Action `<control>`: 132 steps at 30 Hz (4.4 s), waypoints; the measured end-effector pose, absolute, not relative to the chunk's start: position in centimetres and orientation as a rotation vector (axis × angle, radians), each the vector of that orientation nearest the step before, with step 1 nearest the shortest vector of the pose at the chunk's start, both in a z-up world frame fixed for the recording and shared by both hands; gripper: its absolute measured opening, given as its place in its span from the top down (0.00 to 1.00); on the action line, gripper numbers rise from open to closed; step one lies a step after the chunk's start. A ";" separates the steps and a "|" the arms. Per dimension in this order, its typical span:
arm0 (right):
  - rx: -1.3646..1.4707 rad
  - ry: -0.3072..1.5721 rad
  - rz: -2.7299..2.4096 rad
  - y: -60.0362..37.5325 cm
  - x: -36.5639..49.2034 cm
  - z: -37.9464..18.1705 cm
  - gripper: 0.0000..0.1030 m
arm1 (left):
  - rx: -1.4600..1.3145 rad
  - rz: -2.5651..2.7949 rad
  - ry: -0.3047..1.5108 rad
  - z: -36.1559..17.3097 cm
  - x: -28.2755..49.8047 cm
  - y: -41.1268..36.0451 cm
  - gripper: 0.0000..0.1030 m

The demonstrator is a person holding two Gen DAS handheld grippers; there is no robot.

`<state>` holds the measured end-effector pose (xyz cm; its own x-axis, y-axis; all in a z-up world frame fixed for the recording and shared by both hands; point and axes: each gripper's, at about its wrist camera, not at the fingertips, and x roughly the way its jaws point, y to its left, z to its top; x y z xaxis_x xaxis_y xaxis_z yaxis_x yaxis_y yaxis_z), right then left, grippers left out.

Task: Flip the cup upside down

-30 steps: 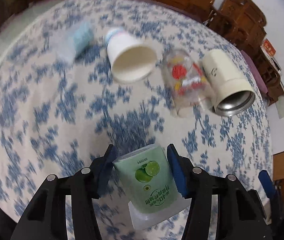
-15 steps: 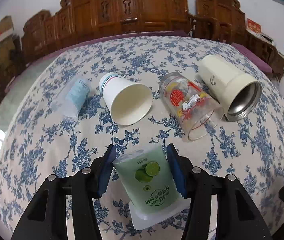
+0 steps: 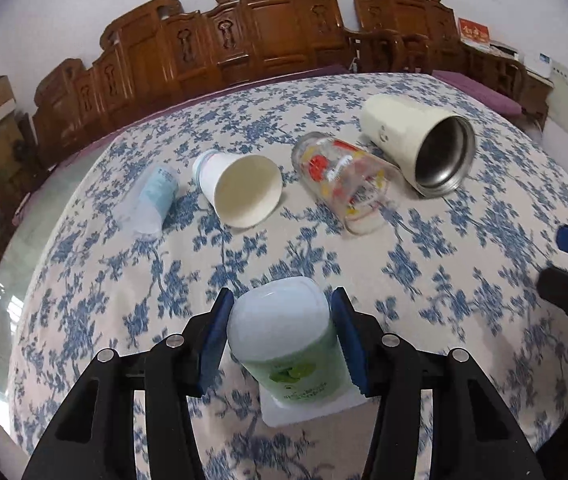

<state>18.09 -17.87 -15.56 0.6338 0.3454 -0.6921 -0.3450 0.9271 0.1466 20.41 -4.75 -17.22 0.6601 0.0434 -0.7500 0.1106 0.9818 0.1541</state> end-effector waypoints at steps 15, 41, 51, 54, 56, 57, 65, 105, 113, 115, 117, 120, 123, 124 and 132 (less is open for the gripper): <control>0.009 0.775 0.381 -18.1 17.8 -15.1 0.38 | 0.157 -0.074 0.861 -17.4 18.7 -4.4 0.49; 0.088 0.776 0.359 -16.4 12.6 -11.2 0.02 | -0.012 -0.066 0.838 -11.7 11.8 1.8 0.07; 0.072 0.690 0.353 -15.2 8.5 -7.3 0.03 | -0.013 -0.063 0.757 -7.8 7.7 2.3 0.07; 0.061 0.663 0.347 -15.0 7.5 -6.2 0.03 | -0.002 -0.063 0.725 -6.6 6.3 2.4 0.07; 0.061 0.643 0.346 -15.0 6.7 -5.2 0.03 | -0.008 -0.062 0.707 -5.8 5.6 2.6 0.07; 0.060 0.635 0.345 -15.0 6.4 -4.9 0.03 | -0.013 -0.062 0.696 -5.3 5.2 2.7 0.07; 0.029 0.493 0.318 -15.2 2.5 -0.8 0.03 | -0.031 -0.040 0.584 -1.7 2.1 3.2 0.07; 0.071 0.403 0.302 -17.1 -0.1 1.3 0.03 | -0.009 -0.001 0.470 1.5 -1.8 2.8 0.07; 0.070 0.405 0.302 -17.1 0.0 0.9 0.03 | 0.000 0.003 0.457 1.9 -1.9 2.6 0.07; 0.071 0.408 0.302 -17.1 0.1 0.9 0.03 | -0.002 0.001 0.459 1.9 -1.9 2.5 0.07; 0.070 0.409 0.302 -17.1 0.1 0.7 0.03 | -0.002 0.000 0.459 1.9 -1.9 2.5 0.07; 0.072 0.409 0.303 -17.1 0.2 0.6 0.03 | -0.003 0.000 0.458 1.9 -1.9 2.5 0.07; 0.071 0.409 0.304 -17.1 0.2 0.6 0.03 | -0.003 0.000 0.458 1.9 -2.0 2.5 0.07; 0.071 0.408 0.304 -17.1 0.2 0.6 0.03 | -0.002 0.000 0.458 1.9 -2.0 2.5 0.07; 0.070 0.409 0.306 -17.1 0.2 0.4 0.03 | -0.003 0.001 0.457 1.9 -2.0 2.4 0.07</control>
